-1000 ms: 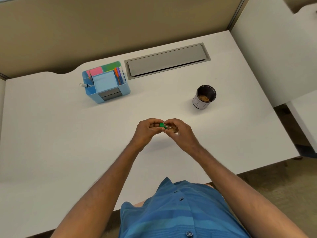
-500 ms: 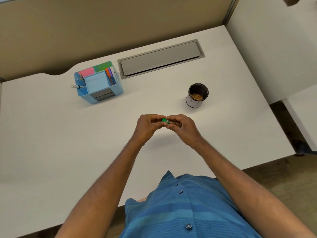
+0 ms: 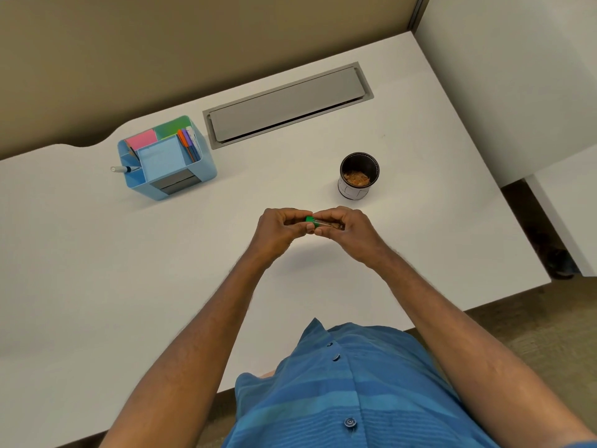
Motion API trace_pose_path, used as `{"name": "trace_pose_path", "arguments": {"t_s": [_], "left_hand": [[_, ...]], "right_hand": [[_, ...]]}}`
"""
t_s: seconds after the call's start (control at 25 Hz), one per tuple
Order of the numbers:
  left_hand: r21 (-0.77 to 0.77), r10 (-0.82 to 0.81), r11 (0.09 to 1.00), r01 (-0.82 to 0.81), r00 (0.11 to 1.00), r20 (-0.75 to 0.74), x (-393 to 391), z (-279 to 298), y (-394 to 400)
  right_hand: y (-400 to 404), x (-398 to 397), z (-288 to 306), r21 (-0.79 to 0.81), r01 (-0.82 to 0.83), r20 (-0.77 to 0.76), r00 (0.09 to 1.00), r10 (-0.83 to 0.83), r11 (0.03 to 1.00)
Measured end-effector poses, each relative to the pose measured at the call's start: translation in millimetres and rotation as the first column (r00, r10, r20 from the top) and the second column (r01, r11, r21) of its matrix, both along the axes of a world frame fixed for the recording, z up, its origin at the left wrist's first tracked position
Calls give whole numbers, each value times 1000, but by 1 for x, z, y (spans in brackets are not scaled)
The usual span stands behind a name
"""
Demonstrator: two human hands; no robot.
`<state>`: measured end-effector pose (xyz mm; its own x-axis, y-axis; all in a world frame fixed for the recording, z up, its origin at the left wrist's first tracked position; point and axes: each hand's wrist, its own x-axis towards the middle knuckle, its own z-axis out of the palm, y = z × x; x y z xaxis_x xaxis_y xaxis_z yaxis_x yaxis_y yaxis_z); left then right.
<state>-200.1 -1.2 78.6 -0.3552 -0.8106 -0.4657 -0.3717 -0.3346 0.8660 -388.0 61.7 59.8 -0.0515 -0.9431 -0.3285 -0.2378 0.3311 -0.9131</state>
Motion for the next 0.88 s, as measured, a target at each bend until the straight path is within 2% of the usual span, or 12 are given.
{"name": "trace_pose_path", "arguments": {"t_s": [0.24,0.4,0.6,0.88], "left_hand": [[22,-4,1000,4,1000,-2,-8,-2,-4],[-5,27,1000,-26,999,39,-12,-2,-2],[47,-11,999,11,1000,-2,-2,-1,-5],[123,64,991,-54,995,-79,9,1,-4]], "right_hand": [[-3,-11,-3,72,33,82,996,-39,997],[-5,-11,-3,45,31,38,999,-32,999],[-8,-13,-1,71,-47,73,996,42,996],[-8,-2,-1,31,-36,56,998,35,999]]}}
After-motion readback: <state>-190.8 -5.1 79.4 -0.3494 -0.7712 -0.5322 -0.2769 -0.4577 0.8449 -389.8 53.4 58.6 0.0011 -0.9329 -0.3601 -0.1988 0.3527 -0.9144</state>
